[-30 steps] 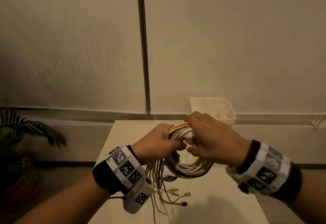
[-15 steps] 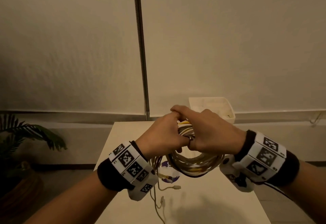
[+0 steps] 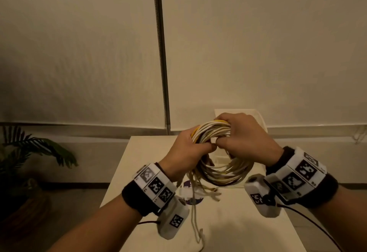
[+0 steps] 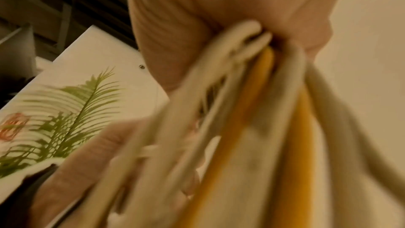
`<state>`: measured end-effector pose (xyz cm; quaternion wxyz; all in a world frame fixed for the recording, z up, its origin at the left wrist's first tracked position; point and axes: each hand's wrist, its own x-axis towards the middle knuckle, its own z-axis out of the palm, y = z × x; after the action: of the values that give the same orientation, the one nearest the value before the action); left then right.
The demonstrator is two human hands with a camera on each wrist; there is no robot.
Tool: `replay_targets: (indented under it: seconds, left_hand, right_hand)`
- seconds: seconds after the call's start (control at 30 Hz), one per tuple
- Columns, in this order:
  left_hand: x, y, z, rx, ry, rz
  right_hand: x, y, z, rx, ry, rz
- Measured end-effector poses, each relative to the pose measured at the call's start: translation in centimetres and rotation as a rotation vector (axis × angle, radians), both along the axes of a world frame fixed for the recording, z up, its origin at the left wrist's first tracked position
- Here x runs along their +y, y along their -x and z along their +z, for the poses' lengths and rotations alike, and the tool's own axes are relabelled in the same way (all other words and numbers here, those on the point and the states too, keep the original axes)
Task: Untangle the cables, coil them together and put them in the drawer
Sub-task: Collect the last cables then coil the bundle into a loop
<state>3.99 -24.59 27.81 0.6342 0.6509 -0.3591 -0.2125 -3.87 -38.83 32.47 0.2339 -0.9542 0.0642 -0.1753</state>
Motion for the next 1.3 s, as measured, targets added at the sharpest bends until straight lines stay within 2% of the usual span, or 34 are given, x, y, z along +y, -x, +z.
replay_targets:
  seconds: [0.07,0.13,0.23,0.3,0.47,0.63,0.83,1.0,1.07,1.2,1.27,1.3]
  left_hand:
    - [-0.6,0.0,0.2,-0.001,0.060,0.025]
    - [-0.2,-0.8,0.1,0.055,0.072,-0.072]
    - [1.1,-2.1,-1.2,0.086,-0.016,-0.259]
    - [1.7,-1.9,-2.6,0.099,-0.018,-0.312]
    - [3.0,-1.5,-4.6,0.304,0.224,-0.240]
    - [3.7,-1.0,-4.7,0.378,0.198,-0.207]
    - [3.7,-0.8,-4.5,0.360,0.229,-0.114]
    - [3.3,-0.5,-4.4,0.199,0.226,0.019]
    - [3.2,-0.4,-4.6,0.227,0.234,0.002]
    - [3.3,-0.6,-4.9,0.426,0.284,-0.108]
    - [3.5,-1.5,-4.2,0.453,0.324,-0.183]
    - [3.6,-2.1,-3.6,0.408,0.311,-0.199]
  right_hand:
    - [0.0,0.0,0.3,-0.025,-0.005,-0.024]
    - [-0.3,0.3,0.6,-0.035,-0.004,-0.040]
    - [-1.2,0.8,1.3,-0.110,-0.040,-0.101]
    - [-1.8,1.0,1.8,-0.129,-0.063,-0.125]
    - [-3.4,1.5,2.3,-0.139,-0.124,-0.163]
    - [-4.1,1.6,2.4,-0.129,-0.235,-0.146]
    - [-4.4,2.0,2.7,-0.127,-0.257,-0.161]
    - [-4.7,2.5,3.4,-0.130,-0.235,-0.160]
    - [-4.5,2.5,3.5,-0.139,-0.222,-0.147]
    - [-4.0,2.5,3.7,-0.153,-0.181,-0.124]
    - [-3.6,2.5,4.0,-0.160,-0.143,-0.108]
    - [-3.4,2.4,4.1,-0.151,-0.111,-0.092]
